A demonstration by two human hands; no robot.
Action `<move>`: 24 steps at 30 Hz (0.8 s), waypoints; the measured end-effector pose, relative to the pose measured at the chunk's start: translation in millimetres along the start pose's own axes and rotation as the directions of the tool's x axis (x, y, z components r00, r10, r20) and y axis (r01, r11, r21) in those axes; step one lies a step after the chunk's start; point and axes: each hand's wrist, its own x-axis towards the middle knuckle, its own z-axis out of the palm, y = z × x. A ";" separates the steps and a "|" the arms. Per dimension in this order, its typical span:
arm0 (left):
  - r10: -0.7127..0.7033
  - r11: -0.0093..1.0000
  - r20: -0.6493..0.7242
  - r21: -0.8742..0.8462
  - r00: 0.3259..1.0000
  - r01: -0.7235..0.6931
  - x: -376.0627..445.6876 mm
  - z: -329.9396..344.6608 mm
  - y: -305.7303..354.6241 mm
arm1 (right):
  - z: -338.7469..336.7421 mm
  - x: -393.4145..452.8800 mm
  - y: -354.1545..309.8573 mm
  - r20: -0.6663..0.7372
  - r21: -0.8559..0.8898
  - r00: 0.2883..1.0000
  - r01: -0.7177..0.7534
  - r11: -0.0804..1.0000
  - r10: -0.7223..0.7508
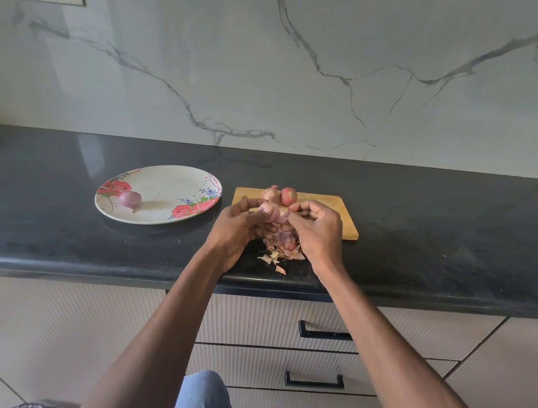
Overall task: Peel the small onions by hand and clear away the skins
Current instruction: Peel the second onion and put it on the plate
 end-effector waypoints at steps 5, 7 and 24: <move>-0.021 1.000 -0.039 -0.015 0.999 0.020 2.6 -1.7 0.5 | -2.4 -0.2 0.6 -0.107 0.030 0.994 -0.019 0.999 0.022; -0.022 0.999 -0.033 -0.034 0.999 0.021 2.6 -1.8 1.2 | -3.4 0.7 1.5 -0.127 0.040 0.991 -0.024 0.999 0.029; 0.028 1.000 0.042 -0.008 0.999 -0.028 2.4 -2.9 -3.0 | 2.7 -1.3 5.2 0.077 -0.050 0.988 0.140 0.989 -0.136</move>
